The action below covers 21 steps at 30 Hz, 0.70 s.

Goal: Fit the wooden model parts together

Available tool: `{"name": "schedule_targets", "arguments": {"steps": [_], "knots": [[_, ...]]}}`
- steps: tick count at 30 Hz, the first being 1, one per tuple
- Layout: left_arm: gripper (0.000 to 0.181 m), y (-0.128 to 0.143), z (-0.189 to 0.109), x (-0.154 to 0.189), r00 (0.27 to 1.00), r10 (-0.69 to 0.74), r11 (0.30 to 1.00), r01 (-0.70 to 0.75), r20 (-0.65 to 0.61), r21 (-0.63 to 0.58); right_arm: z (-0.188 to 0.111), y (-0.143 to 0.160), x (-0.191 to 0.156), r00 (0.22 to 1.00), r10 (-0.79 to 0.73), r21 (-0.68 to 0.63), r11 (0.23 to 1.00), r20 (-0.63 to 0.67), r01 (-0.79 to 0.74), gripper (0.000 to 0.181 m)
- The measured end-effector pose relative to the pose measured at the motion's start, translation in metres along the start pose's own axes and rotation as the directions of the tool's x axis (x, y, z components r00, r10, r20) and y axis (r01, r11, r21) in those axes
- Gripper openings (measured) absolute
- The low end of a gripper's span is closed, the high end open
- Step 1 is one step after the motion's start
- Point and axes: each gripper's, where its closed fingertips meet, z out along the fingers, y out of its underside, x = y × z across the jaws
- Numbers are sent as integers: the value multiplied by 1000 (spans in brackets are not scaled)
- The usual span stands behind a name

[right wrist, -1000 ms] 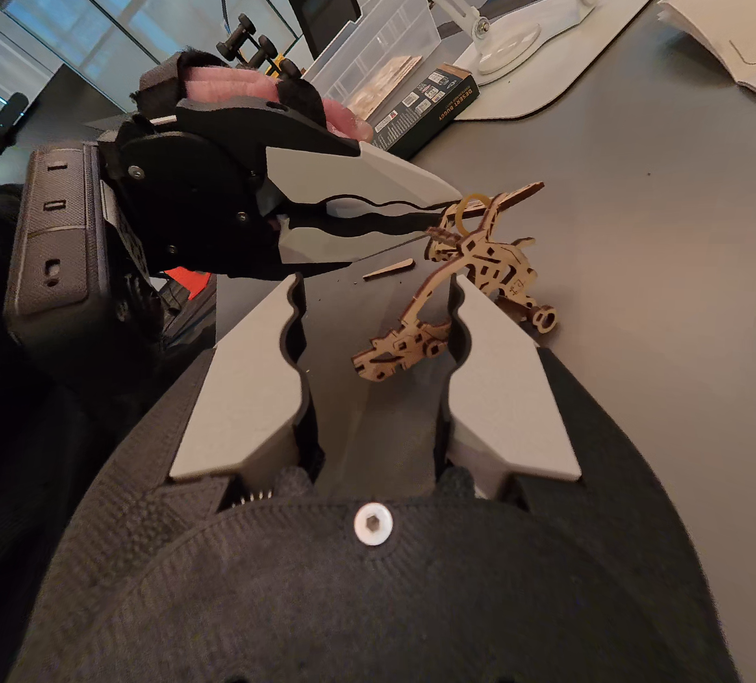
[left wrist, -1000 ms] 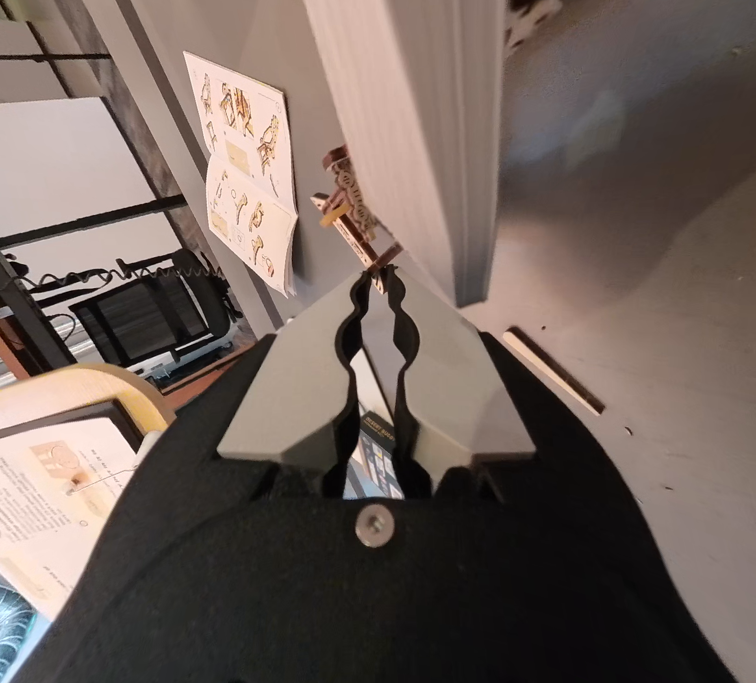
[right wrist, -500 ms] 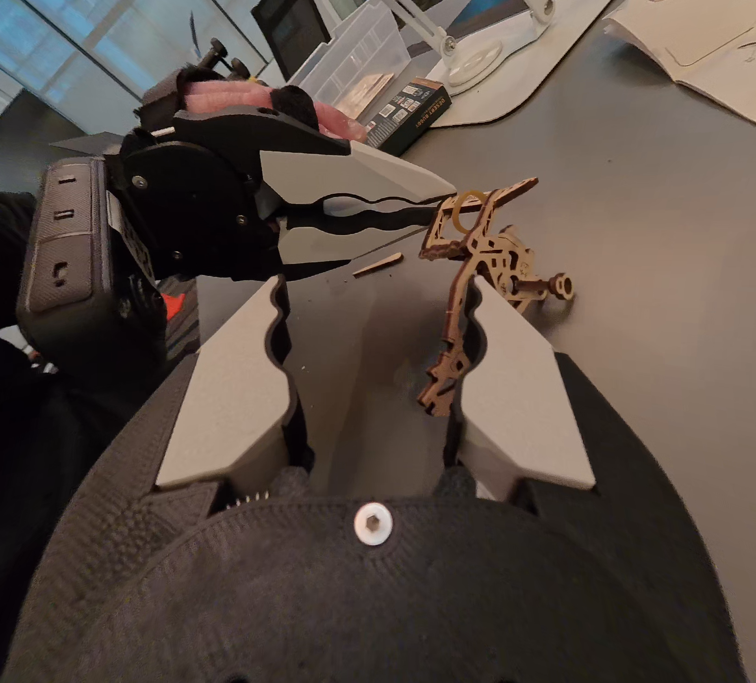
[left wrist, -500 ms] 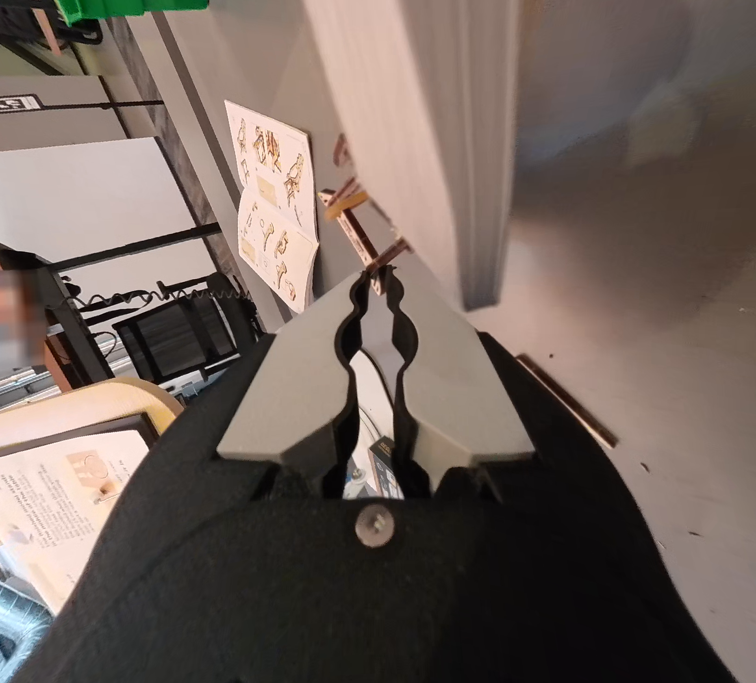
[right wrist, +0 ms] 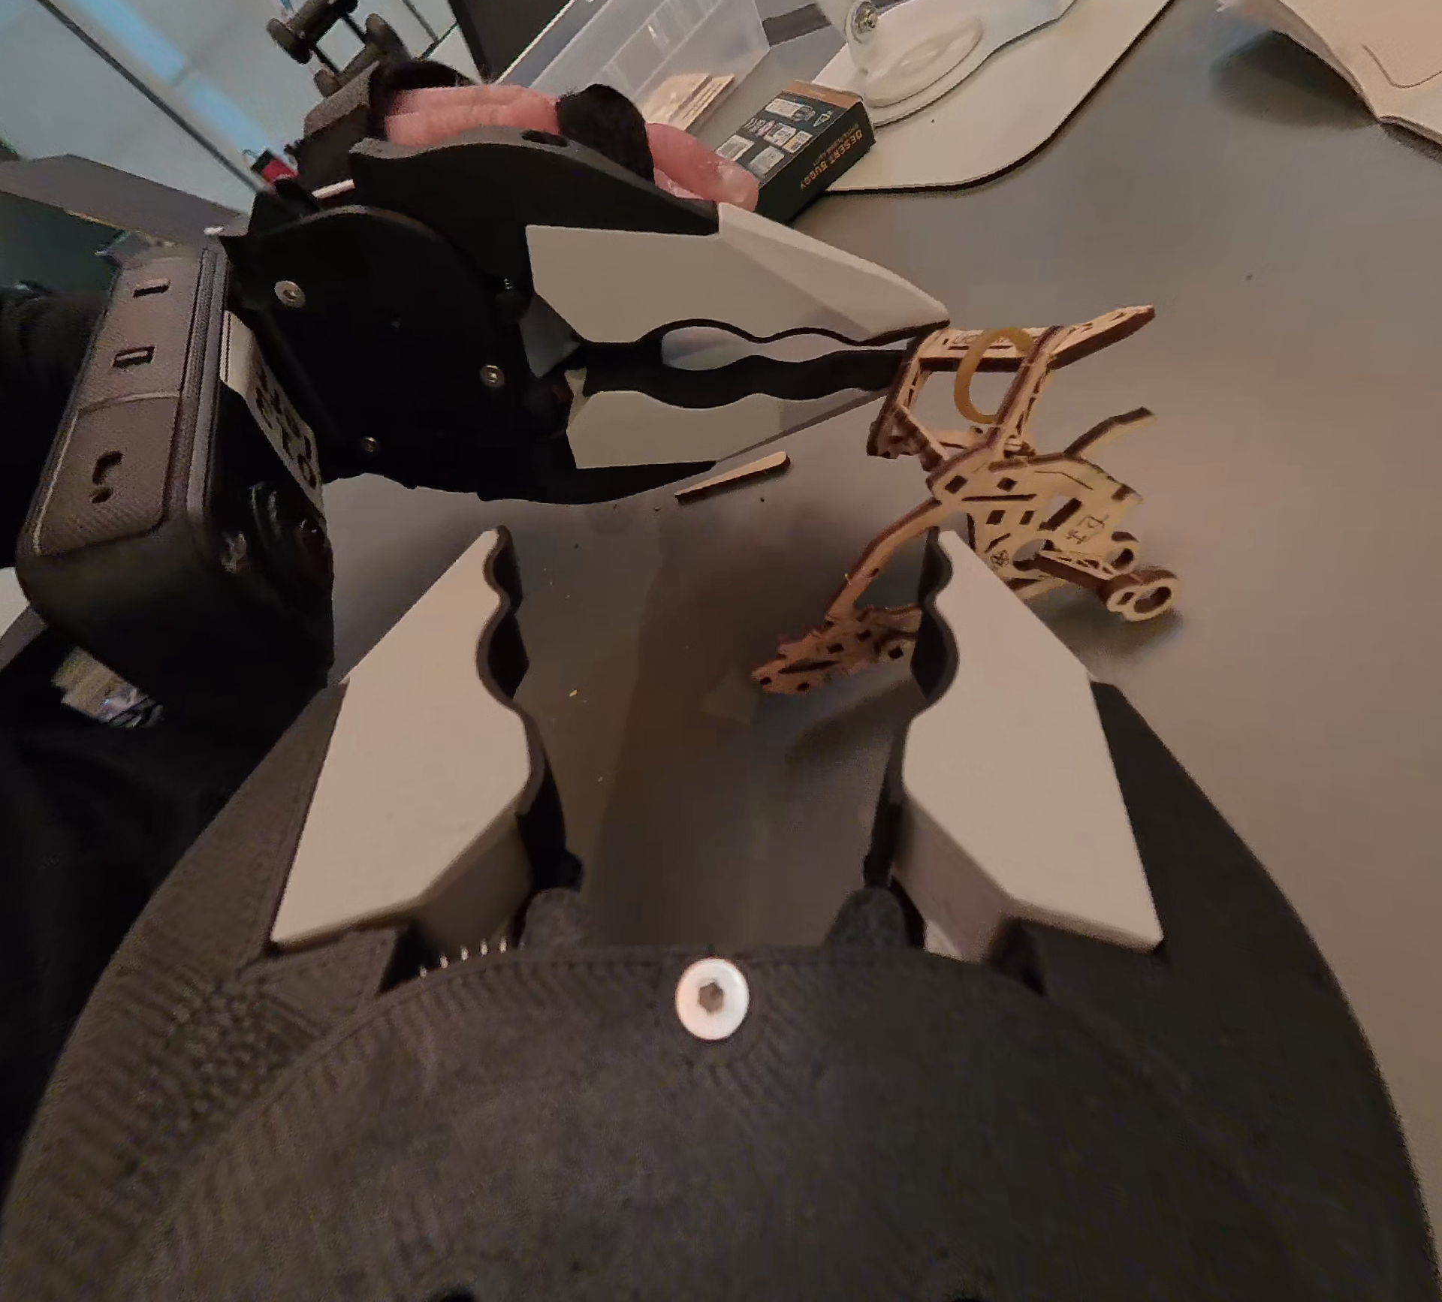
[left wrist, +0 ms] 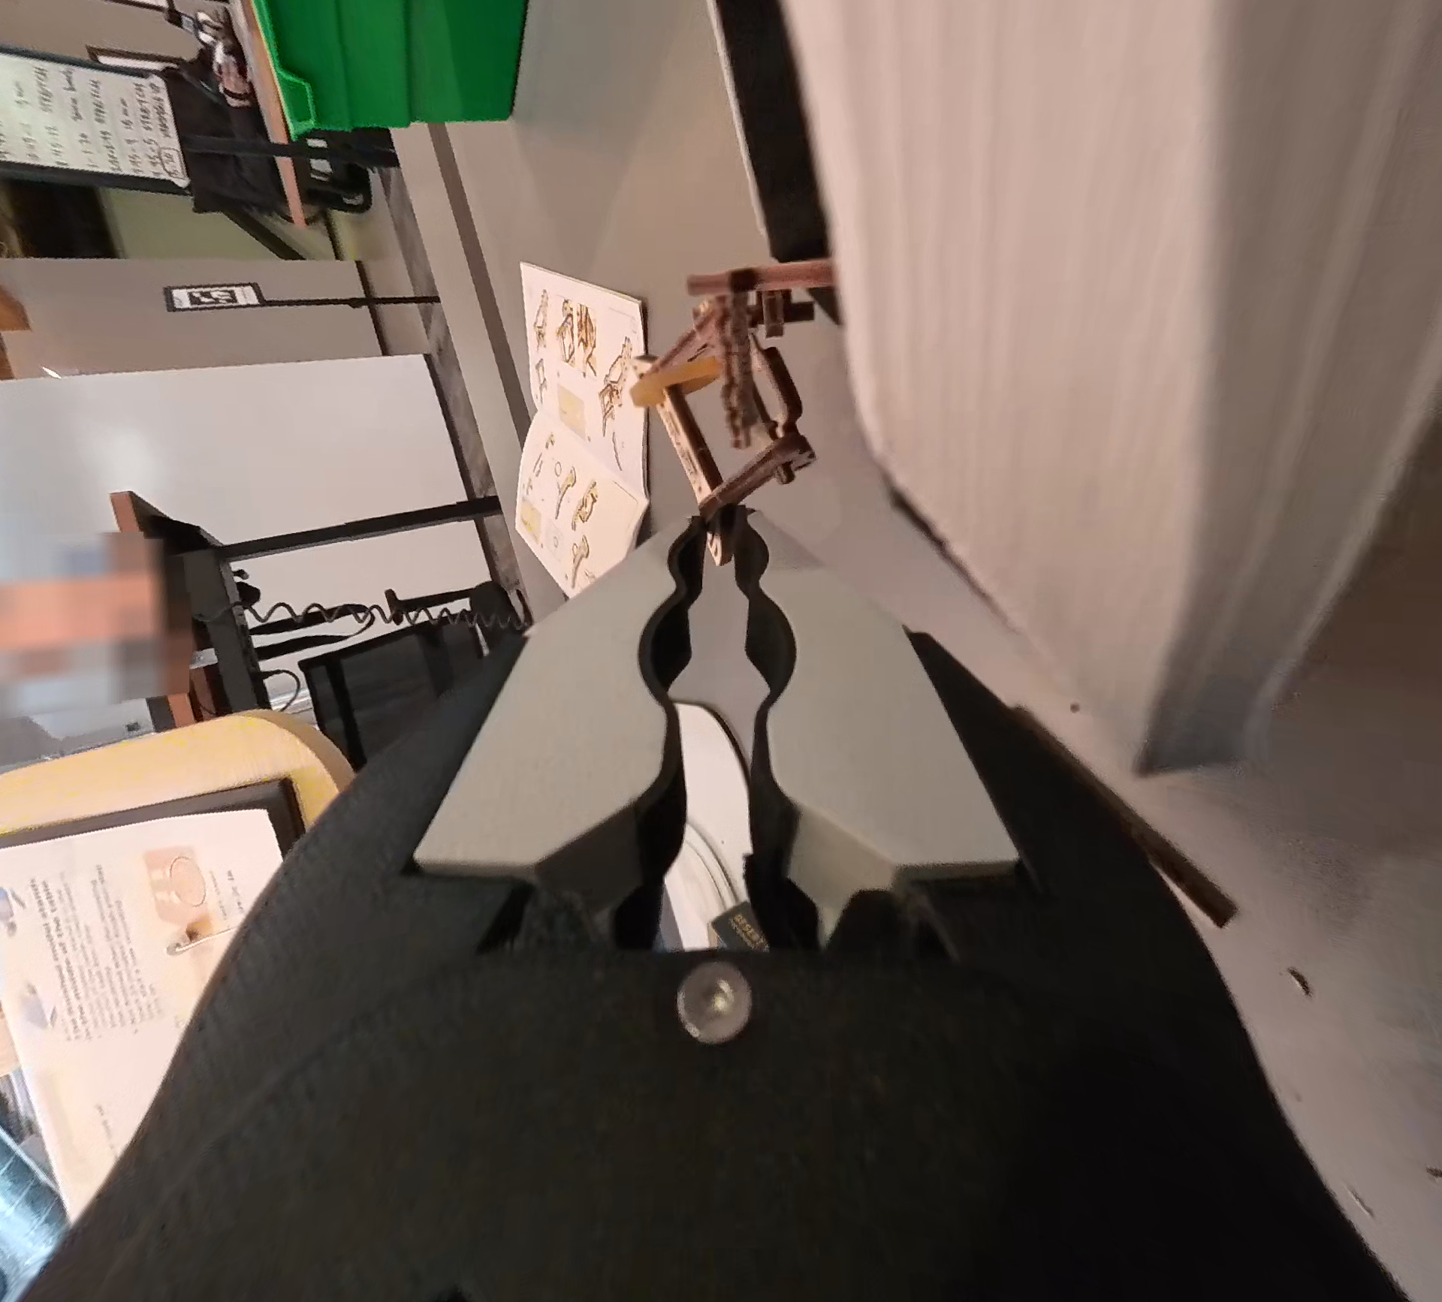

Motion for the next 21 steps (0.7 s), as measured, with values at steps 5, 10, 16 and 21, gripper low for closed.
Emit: {"name": "schedule_targets", "arguments": {"steps": [5,10,16,21], "knots": [[5,-4,3,-1,1000,20,999,-21,22,26,-6,-4,2,999,35,53,998,-25,-34,102],[4,-8,3,1,998,46,998,-48,32,43,-11,-5,1,998,61,73,995,-10,-60,103],[4,-11,0,1,997,56,996,-60,59,70,-14,-7,-1,991,124,99,987,43,-127,104],[4,-14,-1,-2,996,44,994,-51,78,98,-20,-11,-1,979,173,124,975,104,-185,102]]}}
